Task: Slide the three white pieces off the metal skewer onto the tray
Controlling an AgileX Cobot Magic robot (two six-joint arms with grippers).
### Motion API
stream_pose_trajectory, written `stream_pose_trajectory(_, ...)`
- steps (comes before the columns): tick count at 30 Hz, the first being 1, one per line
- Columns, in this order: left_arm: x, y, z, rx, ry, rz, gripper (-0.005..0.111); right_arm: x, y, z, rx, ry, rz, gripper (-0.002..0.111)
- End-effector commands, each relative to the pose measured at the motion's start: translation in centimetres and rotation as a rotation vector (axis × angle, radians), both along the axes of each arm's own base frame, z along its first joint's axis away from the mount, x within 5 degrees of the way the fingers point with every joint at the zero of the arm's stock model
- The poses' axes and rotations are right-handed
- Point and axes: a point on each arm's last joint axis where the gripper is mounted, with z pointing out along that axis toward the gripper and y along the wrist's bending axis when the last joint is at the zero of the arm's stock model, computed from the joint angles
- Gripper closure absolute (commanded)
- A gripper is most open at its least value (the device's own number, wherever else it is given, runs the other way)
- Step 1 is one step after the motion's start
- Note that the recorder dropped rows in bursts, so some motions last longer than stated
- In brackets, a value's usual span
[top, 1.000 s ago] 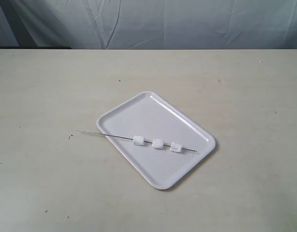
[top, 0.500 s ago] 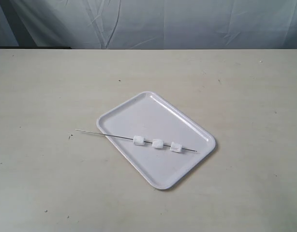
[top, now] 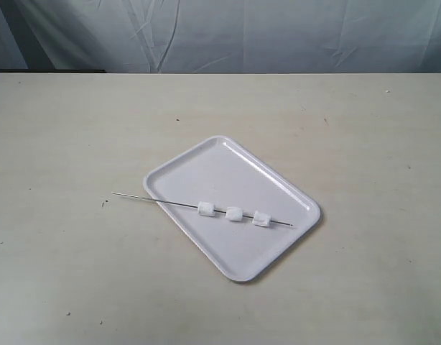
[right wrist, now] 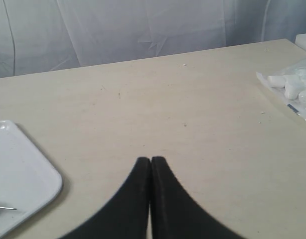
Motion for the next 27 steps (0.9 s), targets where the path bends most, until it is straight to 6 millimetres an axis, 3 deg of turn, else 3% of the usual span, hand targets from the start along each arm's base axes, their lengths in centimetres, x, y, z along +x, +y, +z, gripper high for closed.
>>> stream_pose_trajectory(1, 3.3, -1.3, -0.2, 0.075, 0.186, -0.106, 0.107, 0.0, 0.0, 0.0, -0.007, -0.007, 0.004, 0.109)
stream_pose_trajectory(5, 6.9, -5.3, -1.6, 0.251, 0.371, -0.355, 0.106, 0.0, 0.0, 0.0, -0.007, -0.007, 0.004, 0.109)
stream_pose_trajectory(7, 8.7, -8.0, -2.5, 0.341, 0.427, -0.479, 0.097, 0.0, 0.0, 0.0, -0.007, -0.007, 0.004, 0.109)
stream_pose_trajectory(13, 12.0, -12.3, -5.3, 0.566, 0.516, -0.671, 0.063, 0.0, 0.0, 0.0, -0.007, -0.007, 0.004, 0.109)
stream_pose_trajectory(20, 14.5, -14.6, -7.8, 0.639, 0.73, -0.722, 0.062, 0.0, 0.0, 0.0, -0.007, -0.007, 0.004, 0.109)
stream_pose_trajectory(24, 15.7, -15.6, -7.8, 0.65, 0.714, -0.762, 0.062, 0.0, 0.0, 0.1, -0.01, -0.012, 0.003, 0.109)
stream_pose_trajectory(27, 16.1, -16.1, -6.8, 0.766, 0.683, -0.862, 0.062, 0.1, -0.2, 0.8, -0.034, -0.09, -0.01, 0.109)
